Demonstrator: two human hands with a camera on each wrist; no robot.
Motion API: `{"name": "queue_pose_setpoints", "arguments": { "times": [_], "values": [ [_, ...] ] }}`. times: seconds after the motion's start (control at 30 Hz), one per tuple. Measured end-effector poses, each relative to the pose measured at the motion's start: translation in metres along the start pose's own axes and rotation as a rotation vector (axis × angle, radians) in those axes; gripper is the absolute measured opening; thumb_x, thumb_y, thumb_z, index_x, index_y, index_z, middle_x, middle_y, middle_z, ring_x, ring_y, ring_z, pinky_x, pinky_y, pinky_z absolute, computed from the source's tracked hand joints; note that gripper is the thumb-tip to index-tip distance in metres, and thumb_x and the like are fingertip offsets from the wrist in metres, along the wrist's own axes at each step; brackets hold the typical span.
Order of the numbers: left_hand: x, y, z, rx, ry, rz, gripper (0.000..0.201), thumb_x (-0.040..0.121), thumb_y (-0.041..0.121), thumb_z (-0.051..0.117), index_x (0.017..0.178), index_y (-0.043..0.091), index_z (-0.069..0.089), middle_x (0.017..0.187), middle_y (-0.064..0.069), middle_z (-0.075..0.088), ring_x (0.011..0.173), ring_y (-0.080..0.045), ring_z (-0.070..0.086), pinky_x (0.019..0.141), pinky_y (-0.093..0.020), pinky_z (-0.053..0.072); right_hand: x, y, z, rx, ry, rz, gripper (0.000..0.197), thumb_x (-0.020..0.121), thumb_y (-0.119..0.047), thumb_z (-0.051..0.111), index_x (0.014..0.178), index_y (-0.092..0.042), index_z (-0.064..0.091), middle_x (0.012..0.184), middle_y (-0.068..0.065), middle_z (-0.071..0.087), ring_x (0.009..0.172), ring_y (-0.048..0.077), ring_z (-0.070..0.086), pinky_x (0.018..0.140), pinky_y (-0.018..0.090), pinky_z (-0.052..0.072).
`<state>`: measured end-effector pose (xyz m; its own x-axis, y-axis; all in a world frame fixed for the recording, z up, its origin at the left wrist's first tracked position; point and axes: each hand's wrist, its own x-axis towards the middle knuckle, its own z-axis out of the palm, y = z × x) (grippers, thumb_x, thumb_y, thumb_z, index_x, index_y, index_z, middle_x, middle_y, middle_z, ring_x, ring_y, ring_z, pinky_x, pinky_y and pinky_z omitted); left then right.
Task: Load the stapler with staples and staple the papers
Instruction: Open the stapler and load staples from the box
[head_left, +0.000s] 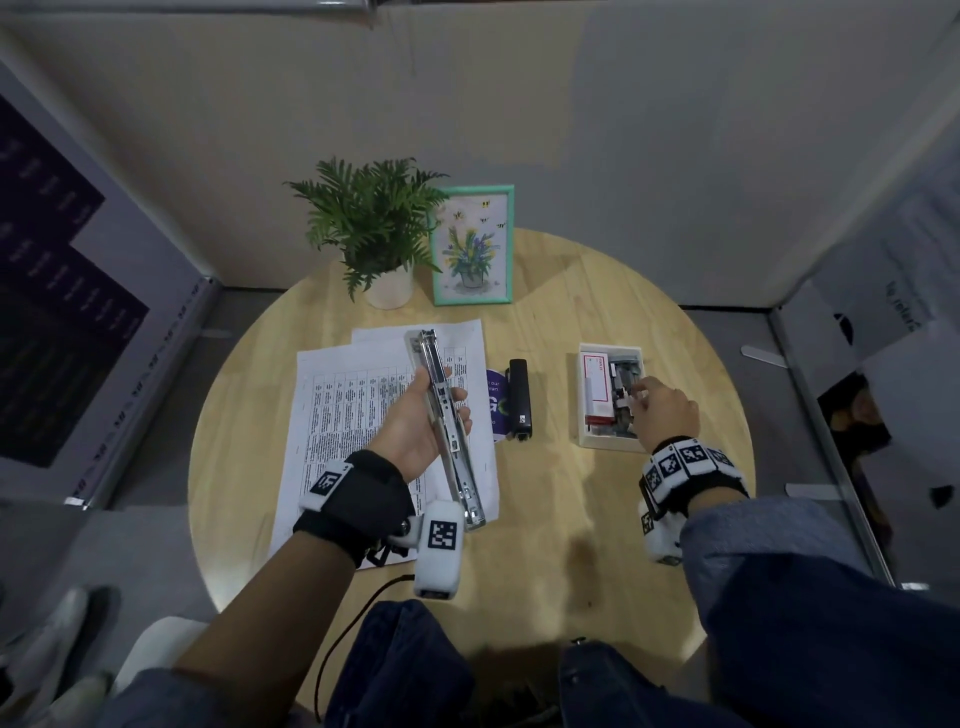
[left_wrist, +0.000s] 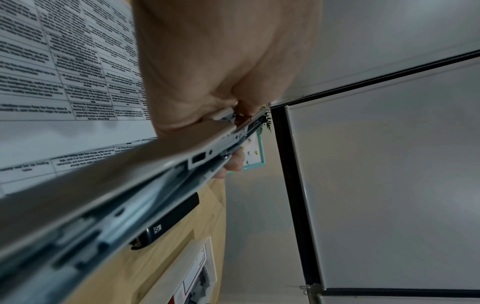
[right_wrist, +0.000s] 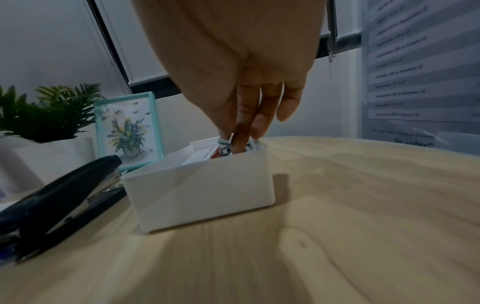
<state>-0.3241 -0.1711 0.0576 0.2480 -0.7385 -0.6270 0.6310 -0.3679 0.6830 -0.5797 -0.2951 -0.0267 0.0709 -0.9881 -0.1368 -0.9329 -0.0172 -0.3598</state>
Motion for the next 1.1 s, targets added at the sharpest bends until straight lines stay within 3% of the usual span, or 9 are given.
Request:
{"name": "queue_pose_setpoints", "arguments": {
  "times": [0.2,0.33,0.43,0.53,0.63,0.7,0.87,1.0,1.1],
  "values": [
    [-0.006,-0.001,0.002,0.016,-0.044,-0.006,0.038,0.1,0.043,0.027,0.111,0.014,0.049,0.074,-0.003,0.056,0.053,-0.015,0.052,0.053,-0.028,0.051,-0.009,-0.014,-0.015,0.237,0.02,-0.02,0.021,0.091,-0.009,0.055,0.106,-0.005,0.068,0.1,0.021,0.071,0.091,0.037,0.065,0.079,0.04,0.051],
    [-0.013,0.002,0.006,0.044,-0.115,-0.021,0.042,0.096,0.053,0.031,0.103,0.016,0.051,0.07,-0.002,0.054,0.053,-0.017,0.049,0.056,-0.029,0.048,-0.028,-0.07,-0.047,0.711,-0.022,-0.153,0.007,0.089,-0.008,0.059,0.091,-0.01,0.065,0.086,0.006,0.065,0.081,0.019,0.059,0.072,0.037,0.055],
    [-0.019,0.005,0.01,0.114,-0.176,-0.03,0.042,0.094,0.055,0.034,0.102,0.017,0.052,0.069,-0.001,0.054,0.053,-0.016,0.049,0.057,-0.029,0.046,-0.052,-0.119,-0.078,1.034,-0.192,-0.269,0.013,0.091,-0.009,0.057,0.087,-0.019,0.064,0.088,-0.001,0.066,0.077,0.01,0.058,0.057,0.021,0.052],
    [-0.024,0.006,0.012,0.149,-0.236,-0.036,0.043,0.094,0.055,0.035,0.104,0.016,0.052,0.069,-0.001,0.054,0.051,-0.015,0.052,0.054,-0.027,0.048,-0.069,-0.151,-0.09,1.017,-0.282,-0.429,0.011,0.091,-0.01,0.058,0.089,-0.017,0.065,0.102,0.006,0.066,0.081,0.009,0.057,0.066,0.018,0.049],
    [-0.031,0.005,0.013,0.189,-0.297,-0.038,0.045,0.095,0.055,0.031,0.106,0.016,0.051,0.066,0.001,0.055,0.05,-0.013,0.052,0.053,-0.027,0.046,-0.077,-0.159,-0.083,0.887,-0.256,-0.532,0.007,0.09,-0.008,0.059,0.094,-0.007,0.065,0.11,0.01,0.053,0.077,-0.009,0.055,0.07,0.008,0.046],
    [-0.035,0.006,0.014,0.214,-0.342,-0.028,0.05,0.094,0.058,0.031,0.108,0.016,0.053,0.066,0.002,0.054,0.052,-0.013,0.051,0.056,-0.027,0.045,-0.08,-0.158,-0.079,0.867,-0.245,-0.548,0.007,0.091,-0.006,0.059,0.094,-0.007,0.065,0.113,0.013,0.048,0.076,-0.013,0.054,0.069,0.003,0.045],
    [-0.042,0.005,0.017,0.241,-0.377,-0.011,0.05,0.094,0.057,0.031,0.101,0.015,0.056,0.067,0.002,0.052,0.053,-0.012,0.049,0.056,-0.026,0.045,-0.082,-0.154,-0.074,0.848,-0.234,-0.579,0.015,0.09,-0.007,0.059,0.085,-0.02,0.062,0.109,0.007,0.049,0.086,0.007,0.055,0.078,0.009,0.049],
    [-0.044,0.002,0.019,0.242,-0.379,0.005,0.049,0.095,0.055,0.03,0.108,0.014,0.051,0.065,0.002,0.051,0.051,-0.011,0.05,0.052,-0.023,0.047,-0.084,-0.152,-0.071,0.862,-0.26,-0.577,0.026,0.09,-0.007,0.059,0.08,-0.031,0.06,0.101,-0.01,0.047,0.09,0.009,0.055,0.091,0.038,0.054],
    [-0.043,0.0,0.018,0.249,-0.381,0.011,0.049,0.095,0.055,0.031,0.108,0.013,0.052,0.066,0.002,0.051,0.051,-0.01,0.05,0.052,-0.023,0.047,-0.086,-0.153,-0.07,0.852,-0.252,-0.57,0.025,0.09,-0.006,0.059,0.081,-0.029,0.06,0.101,-0.009,0.047,0.09,0.009,0.054,0.09,0.037,0.053]
  ]
}}
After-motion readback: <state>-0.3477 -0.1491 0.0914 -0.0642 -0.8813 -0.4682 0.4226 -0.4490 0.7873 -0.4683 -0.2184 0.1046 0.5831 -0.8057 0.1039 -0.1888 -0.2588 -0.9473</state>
